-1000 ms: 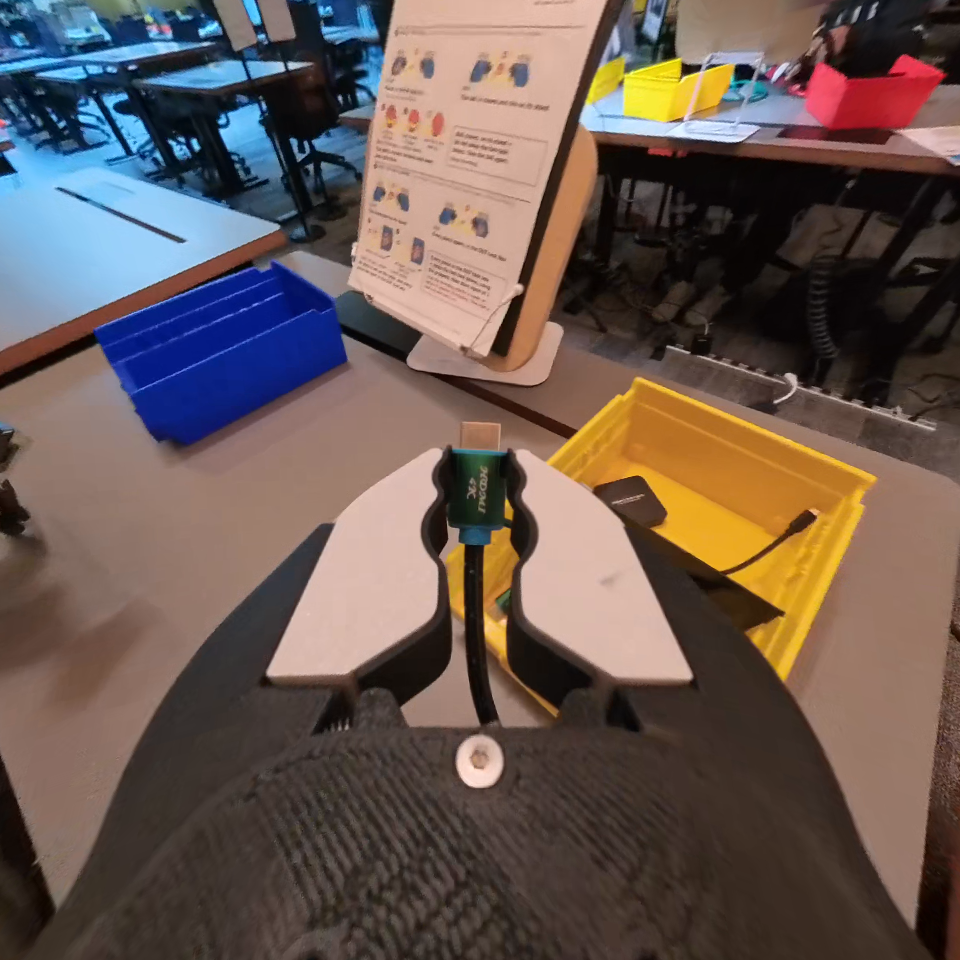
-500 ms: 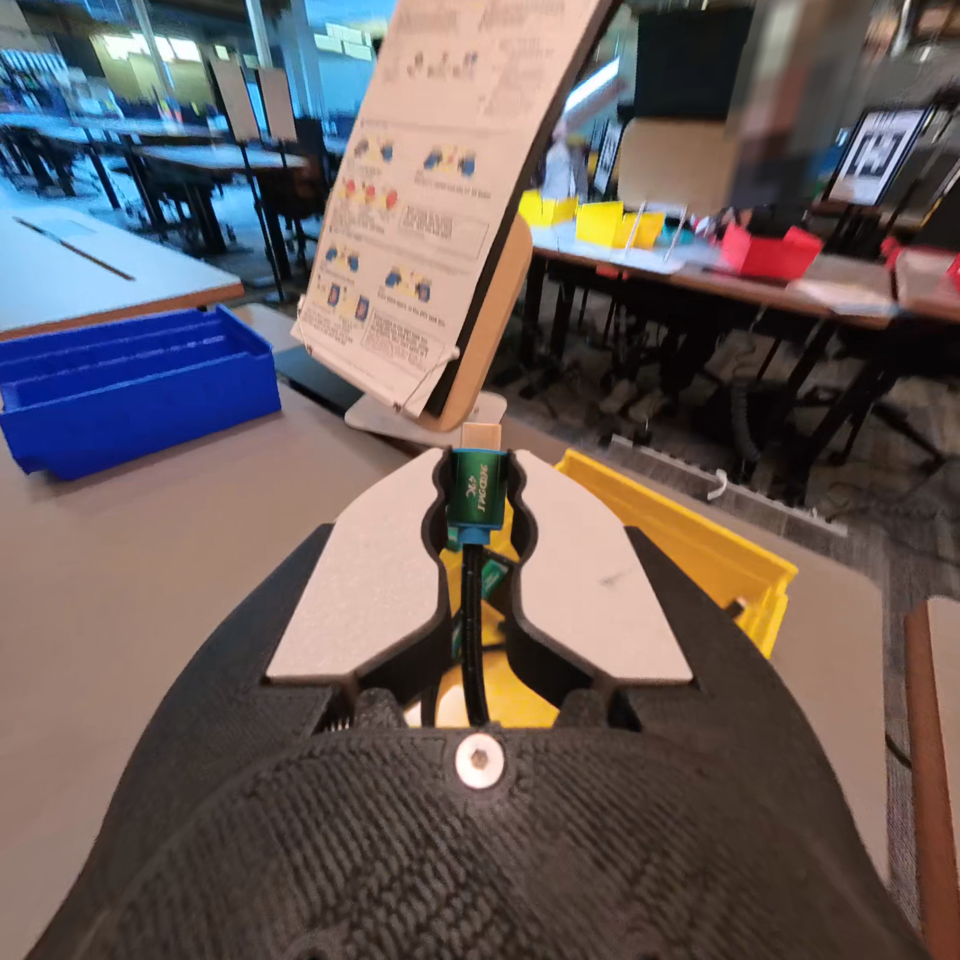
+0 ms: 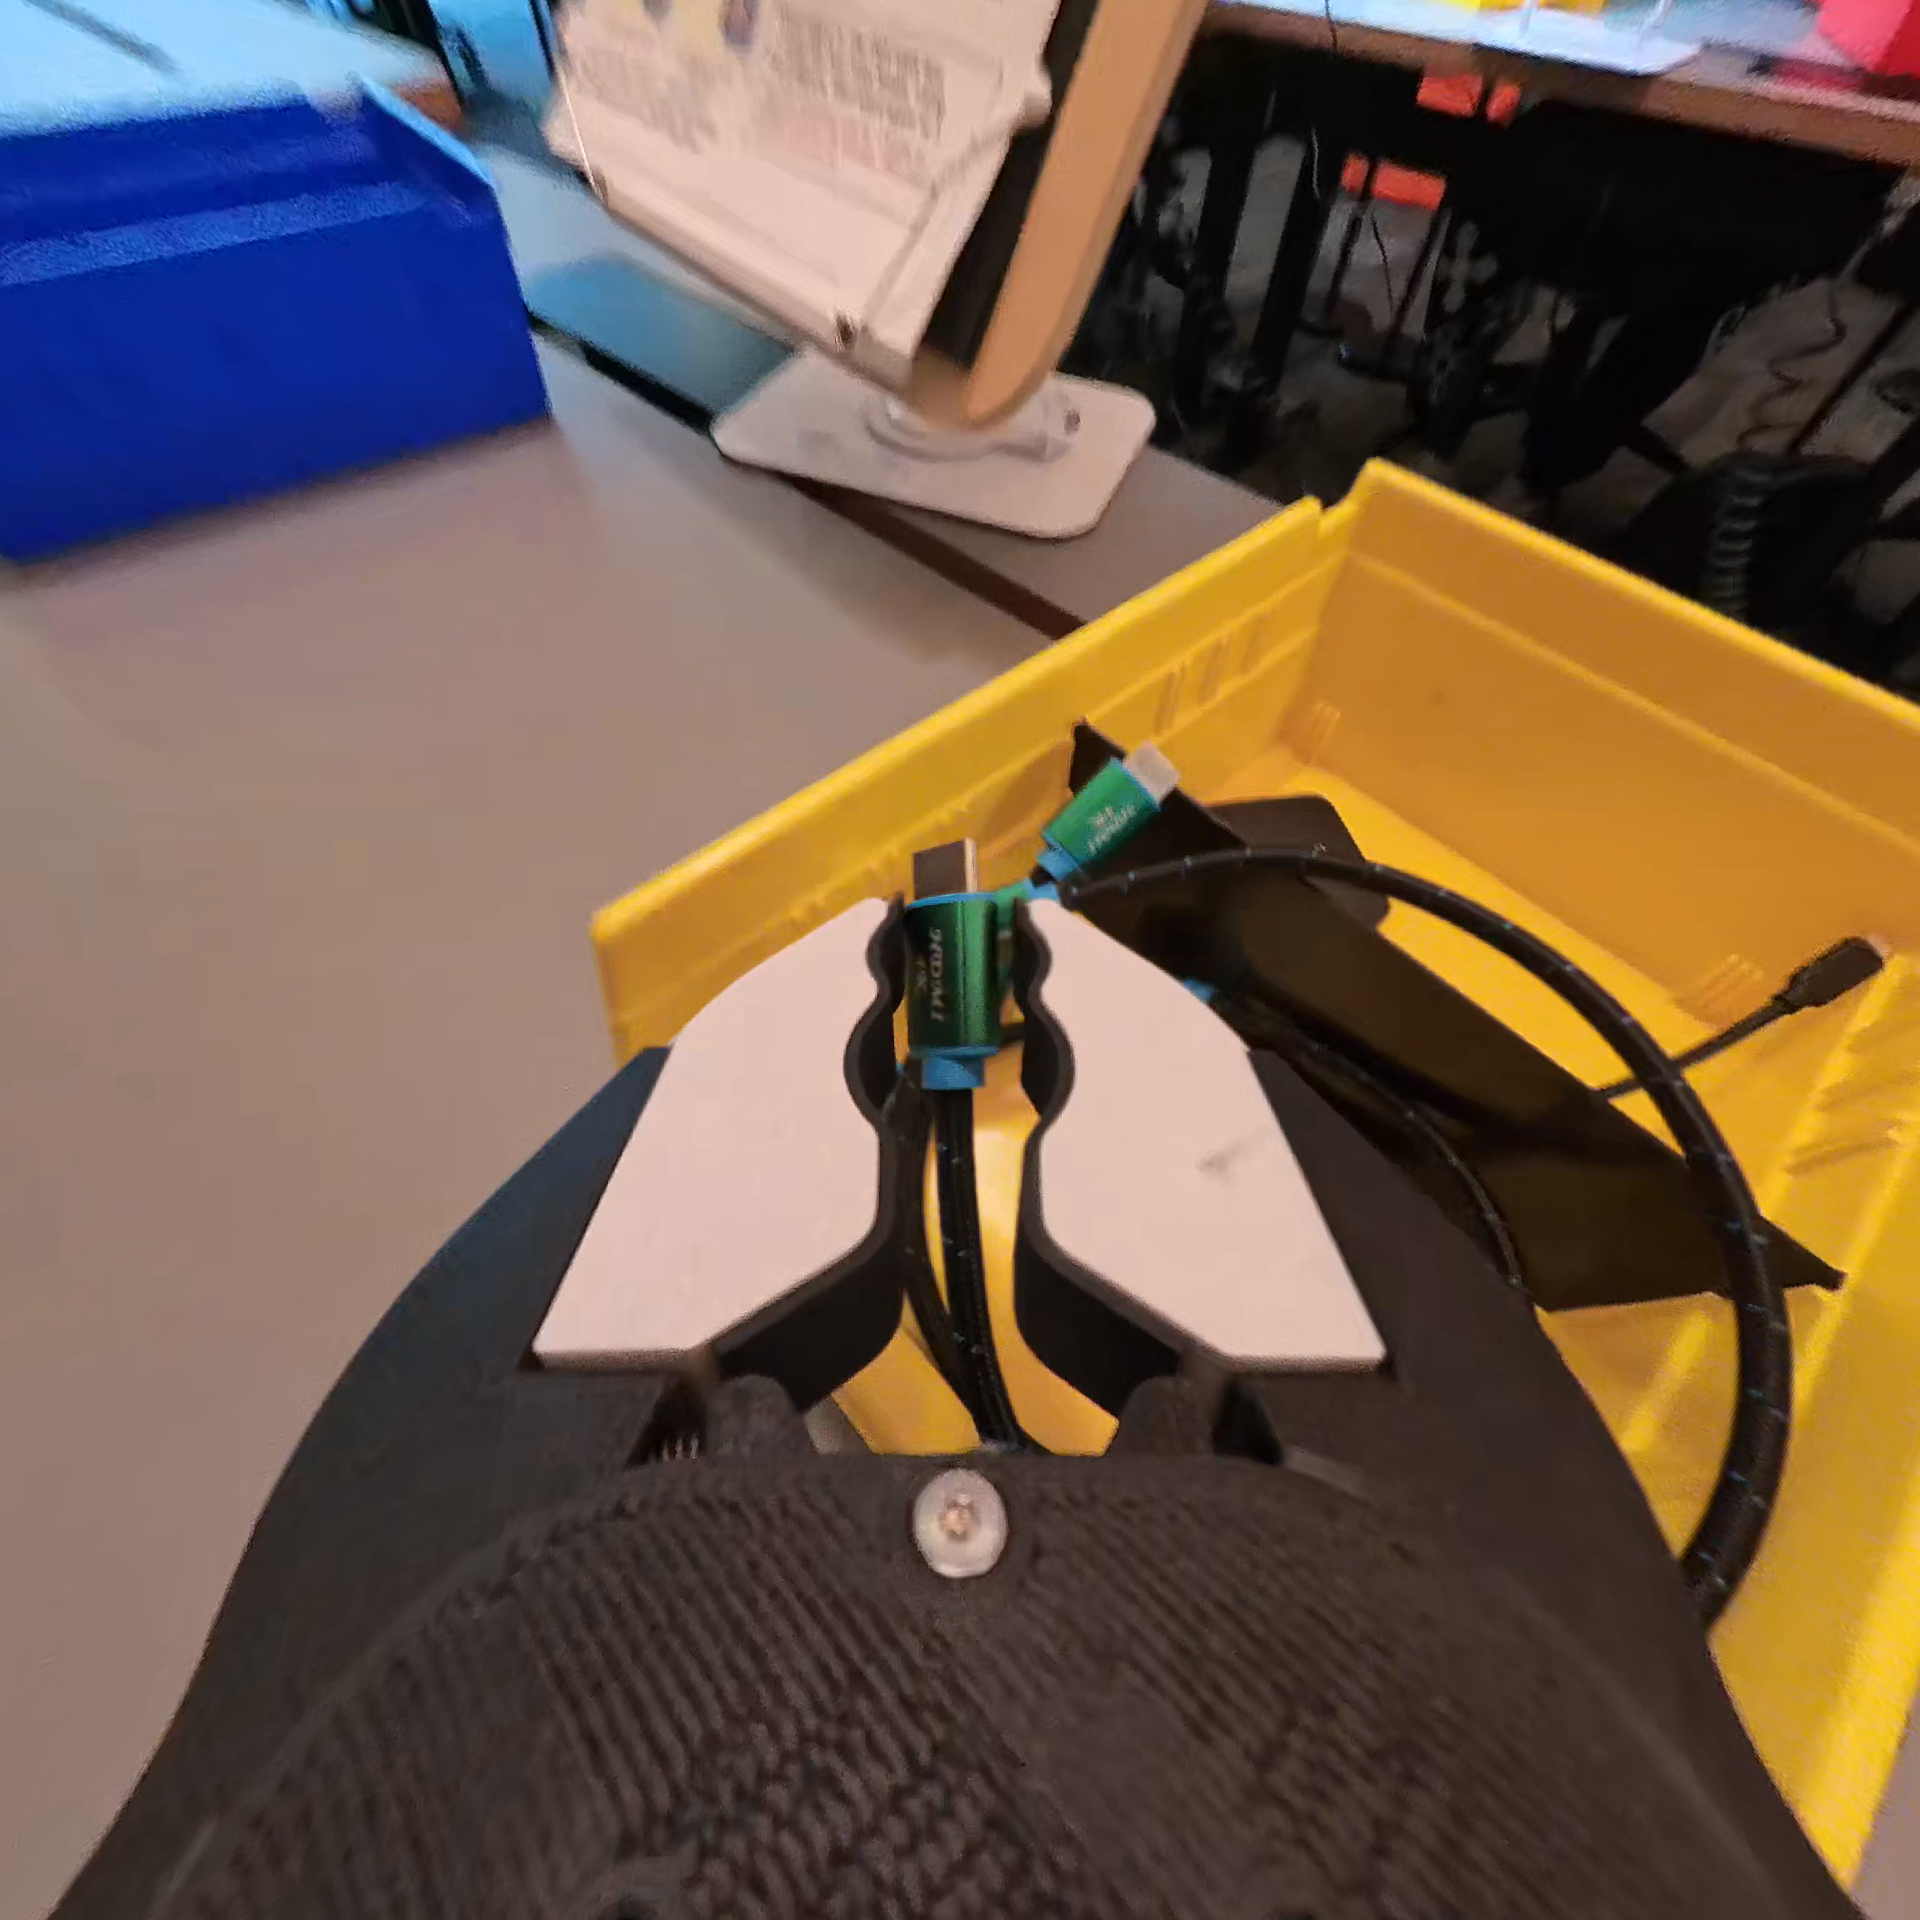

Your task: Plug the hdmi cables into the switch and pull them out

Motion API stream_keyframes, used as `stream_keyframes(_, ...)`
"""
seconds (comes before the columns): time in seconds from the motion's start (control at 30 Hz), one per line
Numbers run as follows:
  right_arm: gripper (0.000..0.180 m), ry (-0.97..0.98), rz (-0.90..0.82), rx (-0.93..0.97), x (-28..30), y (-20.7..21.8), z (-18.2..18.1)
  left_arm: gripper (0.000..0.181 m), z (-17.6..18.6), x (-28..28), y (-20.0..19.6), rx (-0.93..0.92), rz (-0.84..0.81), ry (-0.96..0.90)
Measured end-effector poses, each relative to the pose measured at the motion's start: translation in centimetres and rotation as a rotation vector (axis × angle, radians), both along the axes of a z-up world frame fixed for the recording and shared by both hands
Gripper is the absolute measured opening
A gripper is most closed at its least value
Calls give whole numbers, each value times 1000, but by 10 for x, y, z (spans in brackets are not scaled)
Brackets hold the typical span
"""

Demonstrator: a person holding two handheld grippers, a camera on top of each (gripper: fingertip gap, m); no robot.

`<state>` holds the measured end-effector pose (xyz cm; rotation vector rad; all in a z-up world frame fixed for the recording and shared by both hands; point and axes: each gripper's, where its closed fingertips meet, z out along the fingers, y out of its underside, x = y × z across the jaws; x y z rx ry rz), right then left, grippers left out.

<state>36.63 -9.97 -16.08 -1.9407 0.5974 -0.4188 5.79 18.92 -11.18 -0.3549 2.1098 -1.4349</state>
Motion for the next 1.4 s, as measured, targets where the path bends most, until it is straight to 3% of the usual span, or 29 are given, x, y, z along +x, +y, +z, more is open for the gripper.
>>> stream_keyframes(0.1, 33, -37, -39, -156, 7, 2, -20, 21, -2, 0, -3, 7, -5, 3)
stream_keyframes(0.2, 61, -43, -51, -299, 8, 2, -32, 21, -2, 0, -3, 6, -6, 5)
stream_keyframes(0.33, 79, -144, -29, -206, 4, 14, 5, 21, -3, 1, -3, 1, -7, 8)
stream_keyframes(0.53, 82, -232, -53, -248, -13, 18, 45, 21, -6, 2, -8, 6, -16, 16)
stream_keyframes(0.6, 79, -191, -10, -338, -25, 12, 39, 21, -8, 1, -9, 6, -19, 19)
stream_keyframes(0.73, 68, -114, 234, -597, -64, -15, 1, 21, -9, 0, -10, 8, -32, 27)
stream_keyframes(0.87, 56, -83, 209, -785, -59, -47, -37, 21, -13, 1, -14, 14, -46, 39)
stream_keyframes(0.97, 44, -64, 257, -823, -63, -46, -59, 21, -16, 1, -17, 29, -50, 45)
stream_keyframes(1.1, 26, -61, 286, -824, -60, -37, -60, 21, -15, 0, -17, 27, -53, 46)
stream_keyframes(1.23, 9, -110, 59, -702, -27, -32, -32, 21, -16, 1, -18, 23, -57, 49)
stream_keyframes(1.4, 10, -106, -156, -538, 7, -18, -35, 21, -17, 0, -22, 28, -70, 50)
